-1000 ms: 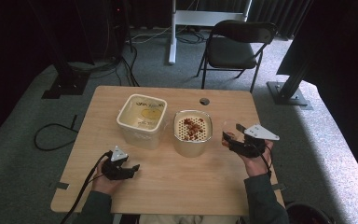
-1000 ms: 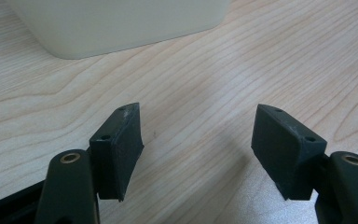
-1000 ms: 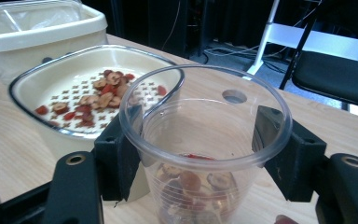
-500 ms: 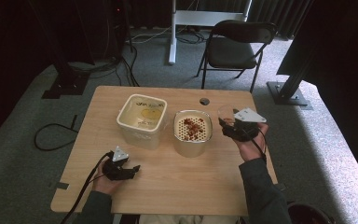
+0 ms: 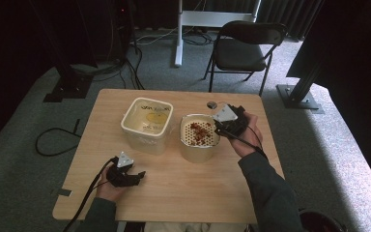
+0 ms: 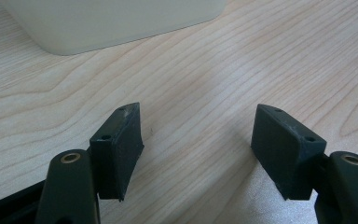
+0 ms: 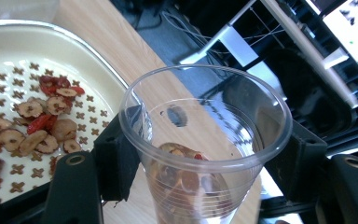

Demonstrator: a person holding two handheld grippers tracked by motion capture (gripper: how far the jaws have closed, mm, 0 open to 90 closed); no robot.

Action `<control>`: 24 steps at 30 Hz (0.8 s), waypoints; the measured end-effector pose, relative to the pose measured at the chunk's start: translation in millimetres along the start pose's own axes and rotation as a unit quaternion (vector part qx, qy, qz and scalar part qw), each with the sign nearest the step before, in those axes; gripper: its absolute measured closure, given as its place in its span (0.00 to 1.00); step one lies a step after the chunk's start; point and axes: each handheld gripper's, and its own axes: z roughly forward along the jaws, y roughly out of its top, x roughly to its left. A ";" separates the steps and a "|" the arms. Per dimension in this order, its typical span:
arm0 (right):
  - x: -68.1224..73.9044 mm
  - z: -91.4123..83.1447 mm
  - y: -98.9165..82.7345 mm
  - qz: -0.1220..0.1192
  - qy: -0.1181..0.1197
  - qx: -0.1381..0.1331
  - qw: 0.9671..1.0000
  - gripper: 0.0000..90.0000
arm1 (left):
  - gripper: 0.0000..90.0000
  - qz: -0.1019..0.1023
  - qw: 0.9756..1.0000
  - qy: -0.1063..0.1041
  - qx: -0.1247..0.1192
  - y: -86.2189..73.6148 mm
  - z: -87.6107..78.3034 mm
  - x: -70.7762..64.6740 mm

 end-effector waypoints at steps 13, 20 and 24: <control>37.4 11.3 26.2 -0.233 -0.031 0.070 0.970 0.37 | 0.38 0.003 1.000 0.000 0.000 0.1 0.1 -0.7; 50.3 12.5 30.0 -0.321 -0.061 0.091 0.941 0.37 | 0.38 0.003 1.000 0.000 0.000 0.0 0.2 -0.7; 53.8 9.7 34.2 -0.351 -0.073 0.092 0.929 0.37 | 0.38 0.003 1.000 0.000 0.000 0.0 0.2 -0.8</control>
